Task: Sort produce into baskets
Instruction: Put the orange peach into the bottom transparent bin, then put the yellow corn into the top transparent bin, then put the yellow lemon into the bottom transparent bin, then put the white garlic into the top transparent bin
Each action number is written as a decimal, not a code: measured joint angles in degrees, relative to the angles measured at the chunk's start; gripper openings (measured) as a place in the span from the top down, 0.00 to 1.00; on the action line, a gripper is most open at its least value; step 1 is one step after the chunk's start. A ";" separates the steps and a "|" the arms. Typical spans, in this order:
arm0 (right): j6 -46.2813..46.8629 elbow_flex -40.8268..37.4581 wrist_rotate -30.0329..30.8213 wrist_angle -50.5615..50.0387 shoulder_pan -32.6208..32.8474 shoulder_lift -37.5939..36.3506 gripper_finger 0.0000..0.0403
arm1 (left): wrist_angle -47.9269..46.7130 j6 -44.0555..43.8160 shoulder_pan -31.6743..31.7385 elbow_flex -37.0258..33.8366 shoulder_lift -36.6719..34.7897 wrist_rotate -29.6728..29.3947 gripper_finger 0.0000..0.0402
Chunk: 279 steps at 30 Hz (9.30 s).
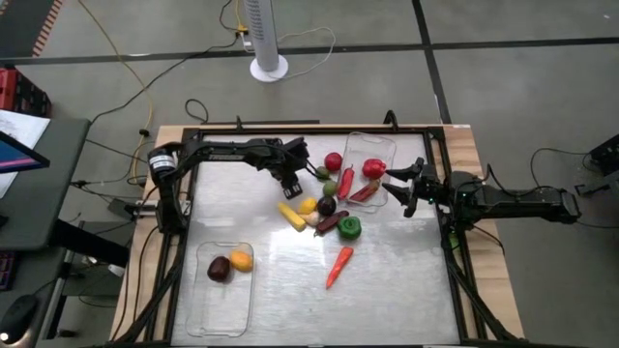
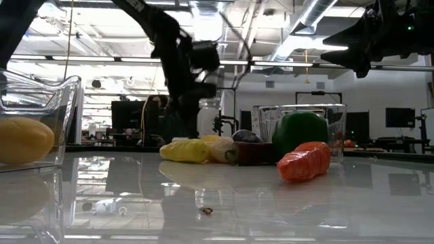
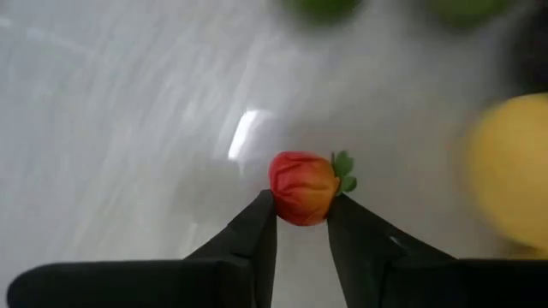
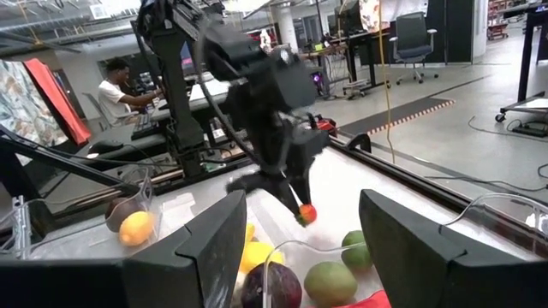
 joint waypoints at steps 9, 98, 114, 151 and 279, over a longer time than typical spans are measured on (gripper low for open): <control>-0.05 0.01 0.07 0.23 0.00 0.00 0.37 | 3.28 0.78 -5.48 4.88 -5.52 4.47 0.79; -0.25 -0.01 0.24 2.42 1.09 2.73 0.37 | -10.54 9.51 -22.36 1.99 2.68 -10.48 0.30; 0.86 -0.01 0.28 1.25 1.01 2.73 0.37 | -9.88 14.62 -21.33 1.99 4.42 -9.97 0.66; 1.25 -0.01 0.55 1.28 1.75 2.73 0.37 | 27.40 15.87 -13.89 17.46 5.80 -1.05 0.74; 1.37 -0.01 0.72 2.25 1.70 3.04 0.37 | -22.50 -24.55 -30.99 -3.48 -22.31 -2.27 0.31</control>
